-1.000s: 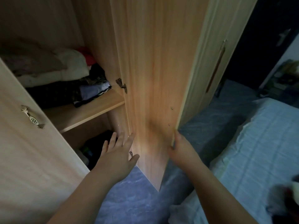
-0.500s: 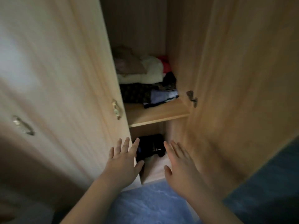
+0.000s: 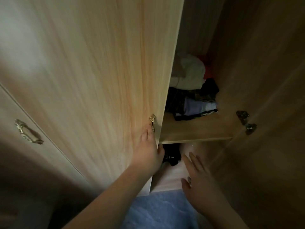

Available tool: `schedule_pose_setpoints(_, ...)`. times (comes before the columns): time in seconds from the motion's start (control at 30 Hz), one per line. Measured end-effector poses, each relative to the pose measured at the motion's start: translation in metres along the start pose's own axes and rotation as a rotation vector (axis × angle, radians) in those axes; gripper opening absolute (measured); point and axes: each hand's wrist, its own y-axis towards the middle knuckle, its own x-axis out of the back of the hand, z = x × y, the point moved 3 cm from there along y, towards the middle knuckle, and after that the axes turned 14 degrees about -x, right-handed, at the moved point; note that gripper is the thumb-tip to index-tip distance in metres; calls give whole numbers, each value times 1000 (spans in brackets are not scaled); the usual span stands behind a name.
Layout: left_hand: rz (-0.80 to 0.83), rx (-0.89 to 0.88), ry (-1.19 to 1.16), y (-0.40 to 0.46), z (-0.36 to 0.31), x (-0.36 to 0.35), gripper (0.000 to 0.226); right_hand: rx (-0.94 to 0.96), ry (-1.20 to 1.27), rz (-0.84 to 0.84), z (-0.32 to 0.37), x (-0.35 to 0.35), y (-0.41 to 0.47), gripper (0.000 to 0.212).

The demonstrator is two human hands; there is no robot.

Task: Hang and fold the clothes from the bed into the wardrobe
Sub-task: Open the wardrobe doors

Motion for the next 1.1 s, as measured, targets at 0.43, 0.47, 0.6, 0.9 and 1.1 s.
schedule_pose_setpoints(0.43, -306, 248, -462, -49, -22, -2, 52, 117, 55, 59, 0, -13, -64, 75)
schedule_pose_setpoints(0.47, -332, 236, -430, -68, -29, -1, 51, 142, 57, 73, -1, -16, -75, 75)
schedule_pose_setpoints(0.6, -382, 316, -331, -156, -49, 11, 58, 221, -7, 157, 5, -26, -124, 75)
schedule_pose_setpoints(0.9, -482, 443, -170, -304, -43, 91, 51, 464, 1, 217, 72, -50, -222, 77)
schedule_pose_setpoints(1.1, -447, 442, -73, -367, -16, 144, 51, 512, -46, 245, 116, -67, -274, 73)
